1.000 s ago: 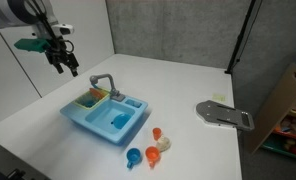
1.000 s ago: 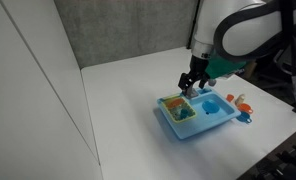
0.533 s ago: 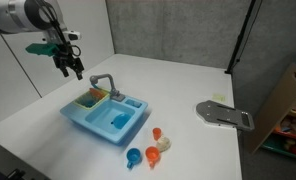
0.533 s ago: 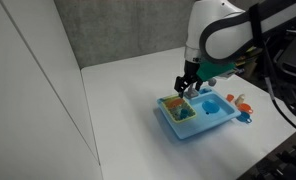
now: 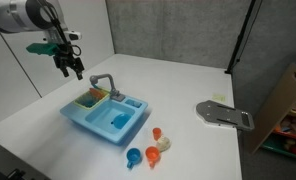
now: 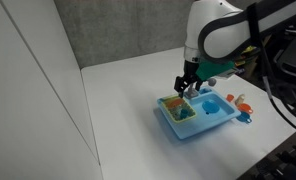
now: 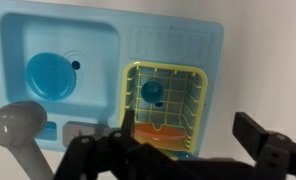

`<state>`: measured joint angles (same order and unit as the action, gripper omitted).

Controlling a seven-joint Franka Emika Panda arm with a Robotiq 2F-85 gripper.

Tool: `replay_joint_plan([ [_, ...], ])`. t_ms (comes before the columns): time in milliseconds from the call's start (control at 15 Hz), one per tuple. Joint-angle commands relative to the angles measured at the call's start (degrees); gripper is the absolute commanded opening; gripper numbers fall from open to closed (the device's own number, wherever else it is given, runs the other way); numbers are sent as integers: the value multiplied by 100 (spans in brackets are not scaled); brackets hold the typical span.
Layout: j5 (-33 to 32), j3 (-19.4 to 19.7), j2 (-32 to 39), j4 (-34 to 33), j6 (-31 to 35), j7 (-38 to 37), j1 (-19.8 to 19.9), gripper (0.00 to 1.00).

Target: Put the blue cup on the counter then put the orange mug on the blue plate

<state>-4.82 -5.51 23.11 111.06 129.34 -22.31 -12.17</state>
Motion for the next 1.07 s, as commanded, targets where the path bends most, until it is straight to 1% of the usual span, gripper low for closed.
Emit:
replay_joint_plan([
  [0,-87,146,120,6,43,-157,-114,100],
  [533,-268,356,577,84,475,-262,-353,100],
  [867,-372,514,737,128,802,-576,-580,100],
  [1000,-300,563,822,114,933,-741,-625,100],
])
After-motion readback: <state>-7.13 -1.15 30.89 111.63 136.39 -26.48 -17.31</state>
